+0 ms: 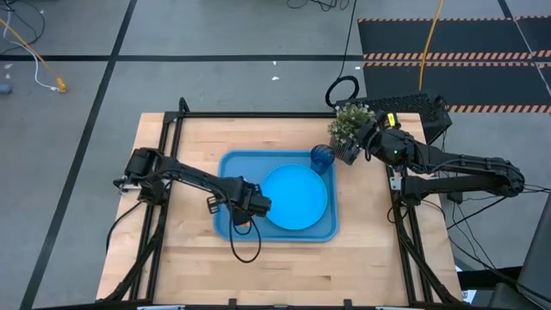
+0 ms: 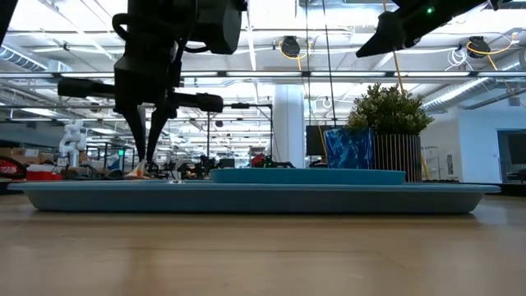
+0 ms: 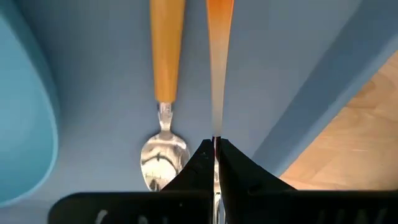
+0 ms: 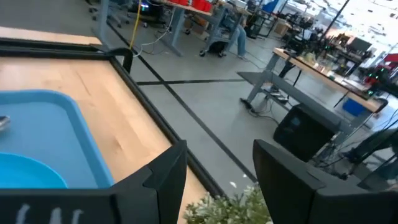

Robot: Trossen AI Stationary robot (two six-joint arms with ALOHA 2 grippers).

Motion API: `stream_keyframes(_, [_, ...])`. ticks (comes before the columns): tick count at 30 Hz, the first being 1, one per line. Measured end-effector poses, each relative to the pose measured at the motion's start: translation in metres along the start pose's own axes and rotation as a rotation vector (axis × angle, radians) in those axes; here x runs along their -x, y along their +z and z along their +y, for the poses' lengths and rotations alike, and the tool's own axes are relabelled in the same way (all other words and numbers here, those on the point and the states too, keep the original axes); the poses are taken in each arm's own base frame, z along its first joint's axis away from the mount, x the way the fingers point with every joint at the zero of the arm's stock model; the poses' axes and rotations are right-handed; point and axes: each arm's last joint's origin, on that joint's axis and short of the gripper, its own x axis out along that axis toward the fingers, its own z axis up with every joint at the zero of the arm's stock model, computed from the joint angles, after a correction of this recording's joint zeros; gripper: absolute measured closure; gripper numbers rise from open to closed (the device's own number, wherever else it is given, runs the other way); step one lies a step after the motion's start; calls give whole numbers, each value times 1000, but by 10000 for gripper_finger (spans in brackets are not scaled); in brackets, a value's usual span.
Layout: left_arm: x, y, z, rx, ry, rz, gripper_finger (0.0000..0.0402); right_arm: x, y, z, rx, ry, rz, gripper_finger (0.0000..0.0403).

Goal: Pick and place plate/cup/fork/spoon on tray
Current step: Put the orange fork on the blue tray to the left of the yellow spoon

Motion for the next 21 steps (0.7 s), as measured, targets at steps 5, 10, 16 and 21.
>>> stream_keyframes(5, [-3, 1, -2, -35, -14, -20, 397, 0, 1, 0, -57, -1, -7, 227])
stream_keyframes(10, [-15, -2, -13, -67, -51, -1, 397, 0, 0, 0, -90, -1, -3, 227])
stream_keyframes(16, [-13, -14, -23, -68, 28, -35, 397, 0, -1, 0, -122, 1, 6, 227])
stream_keyframes(21, [-15, -25, -27, -62, 67, -78, 397, 0, 0, 0, -158, 0, -3, 227])
